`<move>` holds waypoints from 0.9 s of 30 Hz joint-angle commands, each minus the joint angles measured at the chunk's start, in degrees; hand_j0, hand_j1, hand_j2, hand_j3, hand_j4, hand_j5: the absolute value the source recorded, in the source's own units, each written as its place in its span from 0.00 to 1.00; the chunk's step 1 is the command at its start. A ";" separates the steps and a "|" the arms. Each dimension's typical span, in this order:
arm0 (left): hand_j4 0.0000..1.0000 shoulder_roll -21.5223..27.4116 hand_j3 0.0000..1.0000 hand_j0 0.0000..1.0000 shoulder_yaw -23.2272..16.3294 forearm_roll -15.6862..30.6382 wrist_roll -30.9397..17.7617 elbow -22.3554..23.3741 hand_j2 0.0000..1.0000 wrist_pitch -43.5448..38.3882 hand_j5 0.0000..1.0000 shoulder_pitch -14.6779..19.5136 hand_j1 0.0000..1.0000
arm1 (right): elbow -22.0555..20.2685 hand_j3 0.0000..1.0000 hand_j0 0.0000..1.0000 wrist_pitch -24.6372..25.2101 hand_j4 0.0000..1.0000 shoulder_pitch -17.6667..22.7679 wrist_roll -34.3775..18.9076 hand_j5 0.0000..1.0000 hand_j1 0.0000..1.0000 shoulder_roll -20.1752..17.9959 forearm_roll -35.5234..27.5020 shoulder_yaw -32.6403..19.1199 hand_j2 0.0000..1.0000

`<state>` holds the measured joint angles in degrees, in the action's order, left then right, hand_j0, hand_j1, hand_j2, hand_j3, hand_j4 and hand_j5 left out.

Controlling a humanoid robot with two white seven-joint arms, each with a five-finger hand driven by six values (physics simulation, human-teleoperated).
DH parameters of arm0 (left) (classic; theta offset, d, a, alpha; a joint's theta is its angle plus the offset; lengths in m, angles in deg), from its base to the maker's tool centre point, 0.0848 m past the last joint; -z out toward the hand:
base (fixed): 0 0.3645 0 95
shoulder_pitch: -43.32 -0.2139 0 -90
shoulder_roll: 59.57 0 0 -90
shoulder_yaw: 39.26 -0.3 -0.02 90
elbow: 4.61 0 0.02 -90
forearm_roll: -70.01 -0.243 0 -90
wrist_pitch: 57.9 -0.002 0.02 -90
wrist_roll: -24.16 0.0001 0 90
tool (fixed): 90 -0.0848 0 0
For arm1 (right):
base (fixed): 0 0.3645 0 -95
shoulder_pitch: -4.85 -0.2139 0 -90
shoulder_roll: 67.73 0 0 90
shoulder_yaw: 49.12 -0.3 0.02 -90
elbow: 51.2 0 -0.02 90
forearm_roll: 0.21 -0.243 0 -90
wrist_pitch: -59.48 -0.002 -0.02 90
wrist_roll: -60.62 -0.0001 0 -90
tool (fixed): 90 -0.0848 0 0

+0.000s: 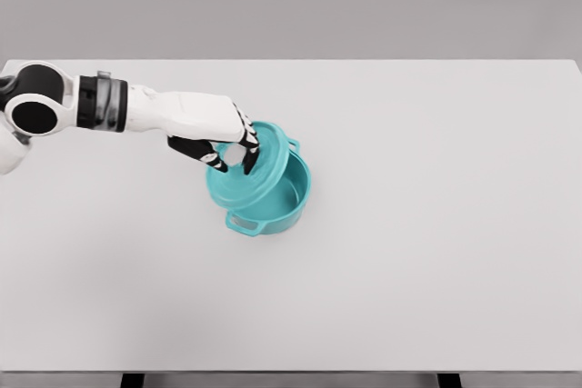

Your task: Cover the pot with left arm

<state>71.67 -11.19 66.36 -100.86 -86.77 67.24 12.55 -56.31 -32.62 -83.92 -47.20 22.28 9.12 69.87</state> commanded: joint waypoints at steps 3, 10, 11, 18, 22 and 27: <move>0.44 -0.99 0.44 0.44 0.06 0.13 0.02 1.75 0.44 -0.14 0.44 0.09 0.44 | 0.00 1.00 1.00 -0.01 1.00 0.00 -0.02 1.00 1.00 -0.01 -0.02 0.01 1.00; 0.51 -2.48 0.51 0.51 0.06 -1.71 0.02 3.15 0.51 -0.14 0.51 0.09 0.51 | 0.00 1.00 1.00 -0.01 1.00 0.00 -0.02 1.00 1.00 -0.01 -0.02 0.01 1.00; 0.54 -2.66 0.54 0.54 0.06 -1.71 0.02 3.15 0.54 -0.14 0.54 0.00 0.54 | 0.00 1.00 1.00 -0.01 1.00 0.00 -0.02 1.00 1.00 -0.01 -0.02 0.01 1.00; 0.70 -2.92 0.70 0.70 -0.73 -1.71 0.02 3.07 0.70 -0.14 0.70 0.00 0.70 | 0.00 1.00 1.00 -0.01 1.00 0.00 -0.02 1.00 1.00 -0.01 -0.02 0.01 1.00; 0.73 -2.92 0.73 0.73 -1.34 -1.71 0.02 2.80 0.73 -0.14 0.73 -0.09 0.73 | 0.00 1.00 1.00 -0.01 1.00 0.00 -0.02 1.00 1.00 -0.01 -0.02 0.01 1.00; 0.75 -2.92 0.75 0.75 -1.78 -1.71 0.02 2.72 0.75 -0.14 0.75 -0.18 0.75 | 0.00 1.00 1.00 -0.01 1.00 0.00 -0.02 1.00 1.00 -0.01 -0.02 0.01 1.00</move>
<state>68.70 -12.80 64.30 -100.86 -84.01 67.25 12.38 -56.31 -32.62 -83.92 -47.20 22.28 9.12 69.86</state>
